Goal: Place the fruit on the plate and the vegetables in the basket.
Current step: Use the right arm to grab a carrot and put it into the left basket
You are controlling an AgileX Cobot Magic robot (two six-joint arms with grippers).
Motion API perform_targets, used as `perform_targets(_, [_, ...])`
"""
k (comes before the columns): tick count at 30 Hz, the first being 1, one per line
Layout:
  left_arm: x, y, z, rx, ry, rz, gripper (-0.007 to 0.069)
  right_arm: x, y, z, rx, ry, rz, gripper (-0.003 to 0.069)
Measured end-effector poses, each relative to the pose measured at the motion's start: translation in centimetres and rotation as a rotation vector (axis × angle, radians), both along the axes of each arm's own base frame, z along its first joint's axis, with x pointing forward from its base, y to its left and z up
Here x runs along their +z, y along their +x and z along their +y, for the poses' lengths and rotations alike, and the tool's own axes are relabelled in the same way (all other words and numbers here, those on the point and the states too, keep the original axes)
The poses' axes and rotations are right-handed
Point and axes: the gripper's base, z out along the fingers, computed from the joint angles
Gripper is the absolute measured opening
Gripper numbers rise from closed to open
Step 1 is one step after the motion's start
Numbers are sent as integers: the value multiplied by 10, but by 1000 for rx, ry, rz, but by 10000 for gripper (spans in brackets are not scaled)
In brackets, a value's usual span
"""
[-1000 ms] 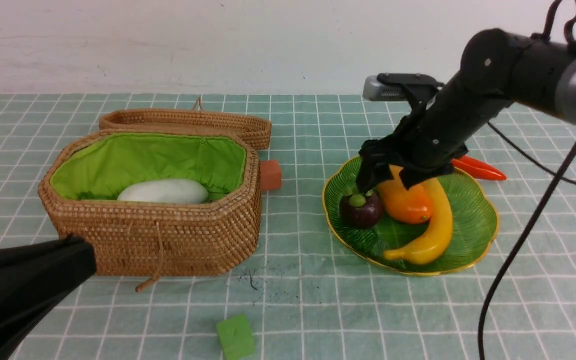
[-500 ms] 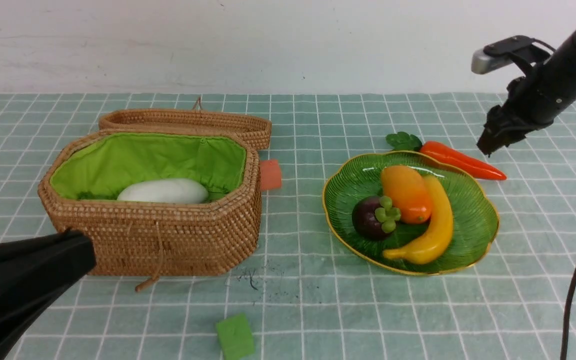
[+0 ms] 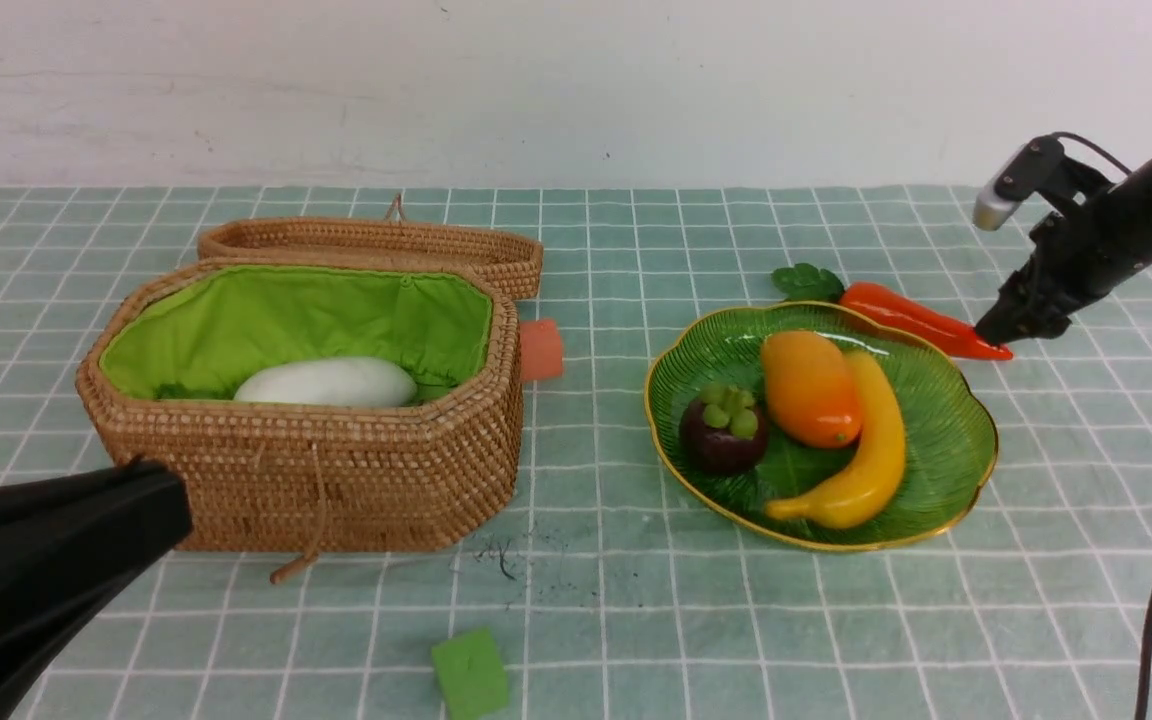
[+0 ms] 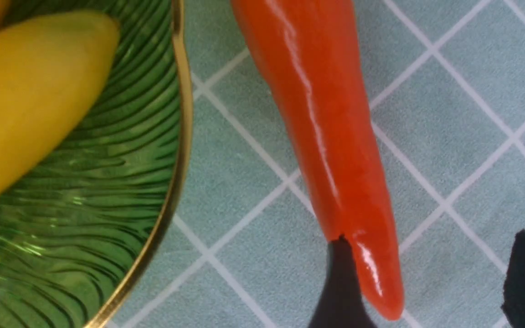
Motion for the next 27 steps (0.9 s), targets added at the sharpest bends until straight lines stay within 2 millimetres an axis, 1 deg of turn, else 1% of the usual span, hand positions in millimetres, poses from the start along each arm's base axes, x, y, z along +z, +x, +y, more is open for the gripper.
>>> perform_targets(5, [-2,3,-3,0,13,14,-1,-9,3,2,50,12,-17,465])
perform_targets(11, [-5,7,-7,0,30,33,-1,-32,8,5,100,15,-26,455])
perform_targets(16, [-4,7,-7,0,29,32,-1,-35,11,5,95,27,-40,402])
perform_targets(19, [-4,7,-7,0,29,32,-1,-38,11,6,117,28,-43,329])
perform_targets(22, [-4,7,-7,0,28,30,-1,-38,11,7,125,31,-43,238])
perform_targets(27, [-4,8,-7,1,36,23,-1,-34,10,6,104,28,-32,232])
